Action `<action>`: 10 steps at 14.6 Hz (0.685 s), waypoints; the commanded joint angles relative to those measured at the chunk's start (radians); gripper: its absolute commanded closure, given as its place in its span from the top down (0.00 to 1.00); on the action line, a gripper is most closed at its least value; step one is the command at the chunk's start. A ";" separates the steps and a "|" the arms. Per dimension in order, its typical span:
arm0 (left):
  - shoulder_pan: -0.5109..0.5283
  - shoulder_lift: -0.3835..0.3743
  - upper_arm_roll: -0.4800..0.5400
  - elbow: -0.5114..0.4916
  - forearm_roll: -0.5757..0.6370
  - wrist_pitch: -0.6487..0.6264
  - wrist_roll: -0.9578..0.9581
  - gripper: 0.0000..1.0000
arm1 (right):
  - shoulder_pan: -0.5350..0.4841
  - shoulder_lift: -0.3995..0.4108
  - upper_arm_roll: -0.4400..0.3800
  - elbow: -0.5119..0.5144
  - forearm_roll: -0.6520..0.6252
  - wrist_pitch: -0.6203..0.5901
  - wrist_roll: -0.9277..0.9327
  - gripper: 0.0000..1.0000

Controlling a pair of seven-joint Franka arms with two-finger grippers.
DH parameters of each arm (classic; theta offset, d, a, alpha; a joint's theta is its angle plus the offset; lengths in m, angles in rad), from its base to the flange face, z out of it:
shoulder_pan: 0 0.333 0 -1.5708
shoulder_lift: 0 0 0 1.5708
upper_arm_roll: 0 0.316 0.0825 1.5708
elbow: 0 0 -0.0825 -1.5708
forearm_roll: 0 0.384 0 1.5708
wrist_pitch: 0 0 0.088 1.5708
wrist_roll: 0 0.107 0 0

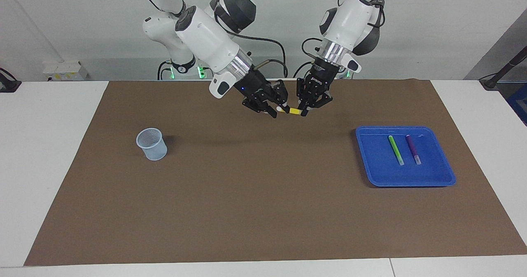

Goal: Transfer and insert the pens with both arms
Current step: 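Open the left gripper to release the yellow pen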

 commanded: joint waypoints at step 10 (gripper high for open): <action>-0.013 -0.048 0.002 -0.040 0.018 0.012 -0.042 0.00 | -0.009 0.004 0.010 0.009 0.001 0.009 0.002 0.22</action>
